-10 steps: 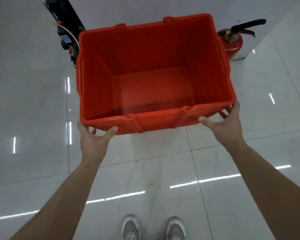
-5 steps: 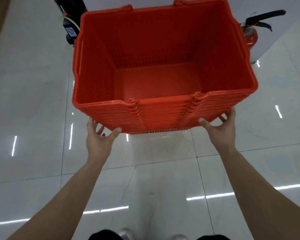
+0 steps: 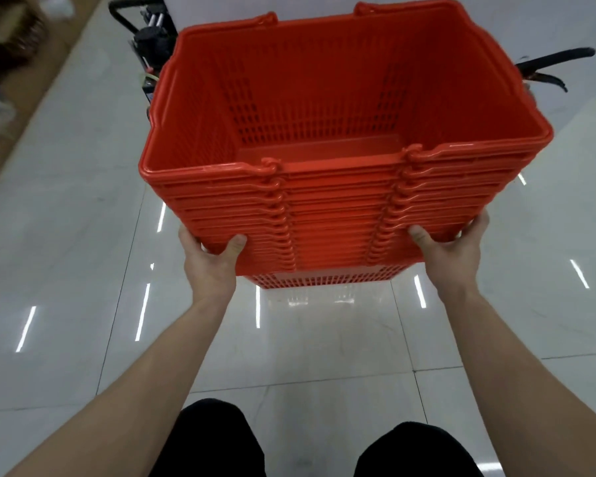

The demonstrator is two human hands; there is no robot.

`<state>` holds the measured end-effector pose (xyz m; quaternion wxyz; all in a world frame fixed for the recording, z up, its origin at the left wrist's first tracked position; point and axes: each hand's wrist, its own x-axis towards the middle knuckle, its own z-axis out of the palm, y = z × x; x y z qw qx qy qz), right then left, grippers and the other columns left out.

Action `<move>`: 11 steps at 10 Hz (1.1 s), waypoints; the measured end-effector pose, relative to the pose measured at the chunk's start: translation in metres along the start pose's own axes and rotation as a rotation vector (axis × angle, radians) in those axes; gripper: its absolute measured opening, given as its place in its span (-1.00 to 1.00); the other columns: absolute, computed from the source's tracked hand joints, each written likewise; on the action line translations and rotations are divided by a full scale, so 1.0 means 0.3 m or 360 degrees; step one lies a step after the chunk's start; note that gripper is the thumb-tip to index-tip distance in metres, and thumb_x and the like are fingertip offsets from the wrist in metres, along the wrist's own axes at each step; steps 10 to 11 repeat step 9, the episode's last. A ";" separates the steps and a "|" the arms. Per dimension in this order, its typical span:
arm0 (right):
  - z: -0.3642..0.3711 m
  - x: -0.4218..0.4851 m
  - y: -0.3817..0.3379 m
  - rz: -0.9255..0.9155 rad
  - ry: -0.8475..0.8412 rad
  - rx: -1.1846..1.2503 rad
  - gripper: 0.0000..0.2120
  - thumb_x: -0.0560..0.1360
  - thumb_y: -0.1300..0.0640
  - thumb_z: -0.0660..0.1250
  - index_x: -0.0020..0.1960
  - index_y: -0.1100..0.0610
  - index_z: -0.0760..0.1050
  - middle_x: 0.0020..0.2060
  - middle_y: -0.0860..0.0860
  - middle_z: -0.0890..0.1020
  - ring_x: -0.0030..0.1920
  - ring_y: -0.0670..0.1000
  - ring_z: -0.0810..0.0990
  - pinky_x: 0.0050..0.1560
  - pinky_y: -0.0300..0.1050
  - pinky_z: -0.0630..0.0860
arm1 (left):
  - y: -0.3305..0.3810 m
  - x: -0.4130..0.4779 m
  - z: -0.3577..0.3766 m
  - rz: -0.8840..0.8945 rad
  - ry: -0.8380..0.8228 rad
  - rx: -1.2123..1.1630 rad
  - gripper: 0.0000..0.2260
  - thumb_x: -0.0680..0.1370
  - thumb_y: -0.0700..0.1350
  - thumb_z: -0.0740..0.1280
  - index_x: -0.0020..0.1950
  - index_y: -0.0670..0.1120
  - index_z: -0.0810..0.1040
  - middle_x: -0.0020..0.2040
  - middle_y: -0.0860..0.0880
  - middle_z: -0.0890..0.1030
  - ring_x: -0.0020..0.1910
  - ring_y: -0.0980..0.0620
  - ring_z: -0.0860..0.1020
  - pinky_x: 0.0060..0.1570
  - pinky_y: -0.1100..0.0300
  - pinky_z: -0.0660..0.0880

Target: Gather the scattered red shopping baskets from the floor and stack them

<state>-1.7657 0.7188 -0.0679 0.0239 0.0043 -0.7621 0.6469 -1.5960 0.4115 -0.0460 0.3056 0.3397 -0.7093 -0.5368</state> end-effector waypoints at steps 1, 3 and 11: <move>0.019 0.098 -0.011 -0.0003 -0.0027 -0.0069 0.05 0.22 -0.28 0.61 0.52 -0.09 0.11 0.26 -0.28 0.49 0.29 -0.13 0.52 0.32 0.08 0.47 | 0.003 0.058 0.054 0.0014 0.0010 0.0041 -0.27 0.41 0.14 0.54 0.47 0.09 0.25 0.19 0.27 0.55 0.12 0.34 0.54 0.12 0.29 0.48; 0.048 0.189 -0.009 -0.0045 -0.0040 -0.0137 -0.01 0.26 -0.24 0.60 0.51 -0.12 0.12 0.28 -0.16 0.54 0.26 -0.10 0.55 0.31 0.08 0.48 | -0.005 0.116 0.111 0.0016 0.0064 0.0074 -0.21 0.36 0.26 0.52 0.47 0.11 0.22 0.20 0.26 0.54 0.13 0.33 0.52 0.11 0.21 0.48; -0.022 0.014 -0.148 0.0043 -0.0065 -0.1053 -0.04 0.32 -0.27 0.51 0.53 0.07 0.15 0.29 0.23 0.47 0.31 0.31 0.43 0.25 0.29 0.43 | 0.086 0.060 -0.009 0.0006 -0.0115 0.0402 -0.14 0.34 0.30 0.52 0.51 0.19 0.16 0.32 0.25 0.44 0.26 0.13 0.44 0.13 0.17 0.42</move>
